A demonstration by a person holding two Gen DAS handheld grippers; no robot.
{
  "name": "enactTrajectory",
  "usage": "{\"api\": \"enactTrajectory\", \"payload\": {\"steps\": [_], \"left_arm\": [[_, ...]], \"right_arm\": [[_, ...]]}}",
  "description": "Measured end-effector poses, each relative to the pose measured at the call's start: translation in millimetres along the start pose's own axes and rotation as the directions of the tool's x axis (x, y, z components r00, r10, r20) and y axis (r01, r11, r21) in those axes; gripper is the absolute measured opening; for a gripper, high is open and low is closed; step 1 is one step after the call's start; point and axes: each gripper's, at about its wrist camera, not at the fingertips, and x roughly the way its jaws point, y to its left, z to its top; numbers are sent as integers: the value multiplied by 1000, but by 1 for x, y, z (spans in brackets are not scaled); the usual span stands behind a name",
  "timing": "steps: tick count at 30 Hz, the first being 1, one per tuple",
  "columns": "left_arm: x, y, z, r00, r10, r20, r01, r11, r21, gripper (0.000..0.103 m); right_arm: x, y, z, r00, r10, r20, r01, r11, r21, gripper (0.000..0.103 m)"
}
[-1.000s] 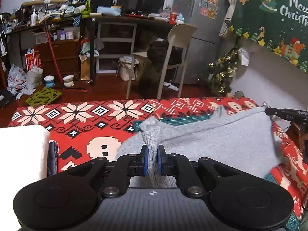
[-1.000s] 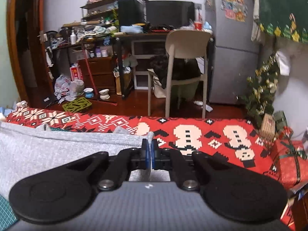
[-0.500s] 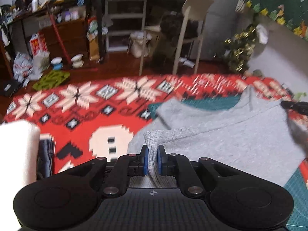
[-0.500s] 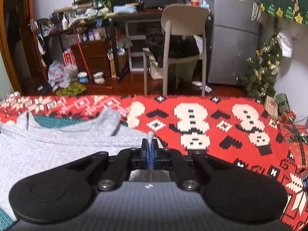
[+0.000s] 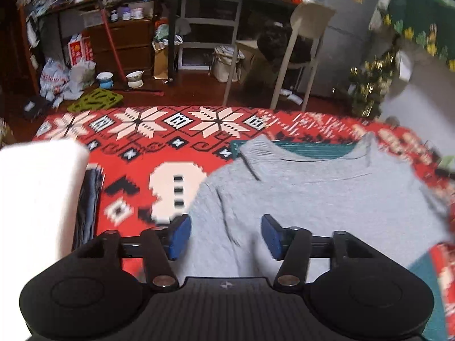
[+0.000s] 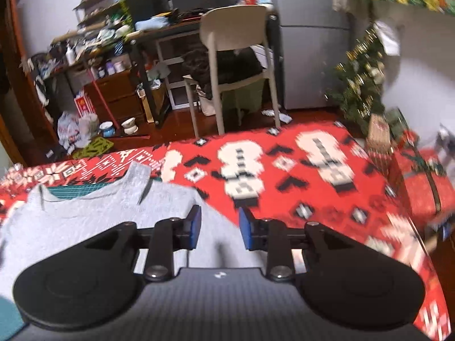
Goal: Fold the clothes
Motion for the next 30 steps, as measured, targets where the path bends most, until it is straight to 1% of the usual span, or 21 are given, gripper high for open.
{"api": "enactTrajectory", "payload": {"steps": [3, 5, 8, 9, 11, 14, 18, 21, 26, 28, 29, 30], "left_arm": [[-21, 0, -25, 999, -42, -3, 42, 998, -45, 61], [-32, -1, -43, 999, -41, 5, 41, 997, -60, 60], [-41, 0, -67, 998, -60, 13, 61, 995, -78, 56], [-43, 0, -72, 998, -53, 15, 54, 996, -74, 56], [-46, -1, -81, 999, -26, 19, 27, 998, -56, 56], [-51, -2, -94, 1000, 14, 27, -13, 999, -30, 56], [-58, -4, -112, 997, 67, 40, -67, 998, 5, 56], [-63, -5, -125, 993, 106, 50, -107, 994, 30, 56], [-60, -22, -131, 991, 112, 74, -124, 977, 173, 55], [-55, -26, -129, 989, 131, 69, -142, 970, 196, 55], [-51, -28, -128, 988, 141, 66, -152, 967, 205, 53], [-48, -27, -127, 987, 147, 59, -155, 968, 196, 48]], "right_arm": [[-29, -14, -21, 1000, 10, -19, -9, 999, 51, 33], [-46, -21, -39, 999, 29, -33, -27, 997, 73, 33], [-63, -18, -64, 997, 62, -49, -58, 996, 68, 33], [-66, -16, -71, 997, 65, -51, -62, 996, 59, 33], [-73, -12, -83, 997, 57, -46, -55, 997, 50, 33], [-78, -18, -96, 999, 22, -31, -19, 994, 107, 33], [-74, -27, -103, 999, 16, -40, -8, 983, 182, 33], [-71, -26, -103, 999, 16, -40, -9, 984, 180, 33], [-63, -26, -101, 999, 25, -39, -17, 981, 194, 33], [-60, -24, -100, 999, 19, -47, -10, 982, 187, 29], [-58, -24, -100, 999, 14, -51, -5, 983, 185, 19], [-57, -24, -100, 998, 11, -55, -1, 982, 187, 13]]}}
